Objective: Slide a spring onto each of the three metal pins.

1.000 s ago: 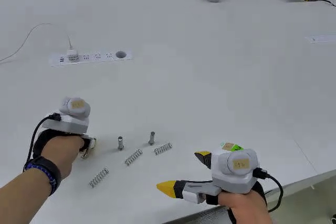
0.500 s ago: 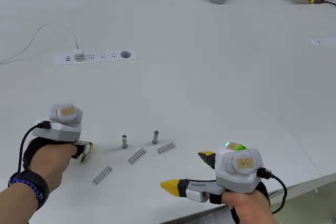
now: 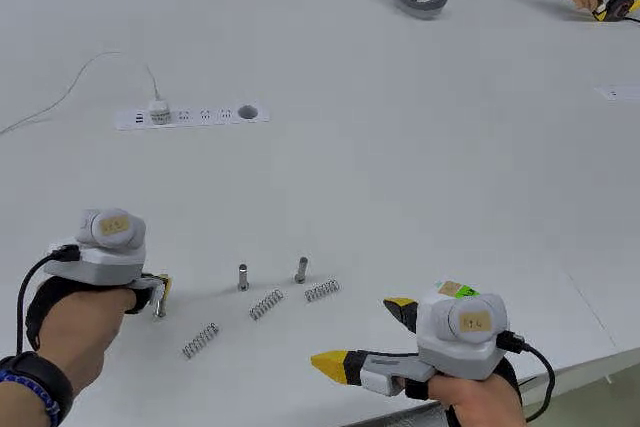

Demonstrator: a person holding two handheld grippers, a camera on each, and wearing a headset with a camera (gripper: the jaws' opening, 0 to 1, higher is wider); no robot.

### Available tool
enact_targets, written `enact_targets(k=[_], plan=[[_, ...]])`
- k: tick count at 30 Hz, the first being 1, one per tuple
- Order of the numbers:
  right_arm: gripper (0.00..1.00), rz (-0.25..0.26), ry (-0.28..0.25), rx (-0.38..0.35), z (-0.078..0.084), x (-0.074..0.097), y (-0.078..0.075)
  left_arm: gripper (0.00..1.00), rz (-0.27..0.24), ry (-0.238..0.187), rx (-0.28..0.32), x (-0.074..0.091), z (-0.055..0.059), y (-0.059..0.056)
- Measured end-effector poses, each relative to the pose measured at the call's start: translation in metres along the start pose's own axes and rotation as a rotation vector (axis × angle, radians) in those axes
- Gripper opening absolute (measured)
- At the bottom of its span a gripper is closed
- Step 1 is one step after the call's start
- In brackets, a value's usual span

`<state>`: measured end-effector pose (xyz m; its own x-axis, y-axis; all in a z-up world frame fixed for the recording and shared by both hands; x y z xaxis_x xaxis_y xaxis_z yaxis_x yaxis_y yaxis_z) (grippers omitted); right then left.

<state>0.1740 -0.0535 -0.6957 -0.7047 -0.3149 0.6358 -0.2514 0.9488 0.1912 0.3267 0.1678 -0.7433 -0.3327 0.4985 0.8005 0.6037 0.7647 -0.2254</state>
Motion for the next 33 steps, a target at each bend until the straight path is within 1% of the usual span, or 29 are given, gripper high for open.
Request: enact_targets(k=[4,12,20,25,26,33], plan=[[0.86,-0.003,0.002,0.002,0.000,-0.001,0.001,0.07,0.001,-0.009,-0.018,0.005,0.002,0.001],[0.86,-0.010,0.007,0.007,0.001,-0.002,0.004,0.07,0.001,-0.011,-0.047,0.008,0.005,0.001],[0.86,-0.009,0.009,0.013,0.001,-0.001,0.004,0.07,0.001,-0.016,-0.051,0.007,0.005,0.001],[0.86,-0.007,0.010,0.013,0.002,0.000,0.004,0.07,0.000,-0.022,-0.074,0.005,0.002,-0.002],[0.86,-0.007,0.010,0.012,0.002,0.000,0.004,0.07,0.002,-0.022,-0.083,0.004,0.001,-0.003],[0.86,-0.004,0.011,0.012,0.003,0.000,0.003,0.07,0.013,-0.031,-0.099,0.000,-0.004,-0.012]])
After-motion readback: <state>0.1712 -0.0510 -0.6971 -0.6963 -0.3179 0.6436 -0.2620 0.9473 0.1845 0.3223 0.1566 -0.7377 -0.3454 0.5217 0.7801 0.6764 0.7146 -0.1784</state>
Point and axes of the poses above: the centre of the closed fingertips' face, and the gripper's own axes: x roughly backward along the fingers, y roughly to its left, z roughly out of its underside, the point moved 2 cm from there along x, roughly backward along the fingers, and after that the axes turned 6 degrees about z, right-handed, at the moved point
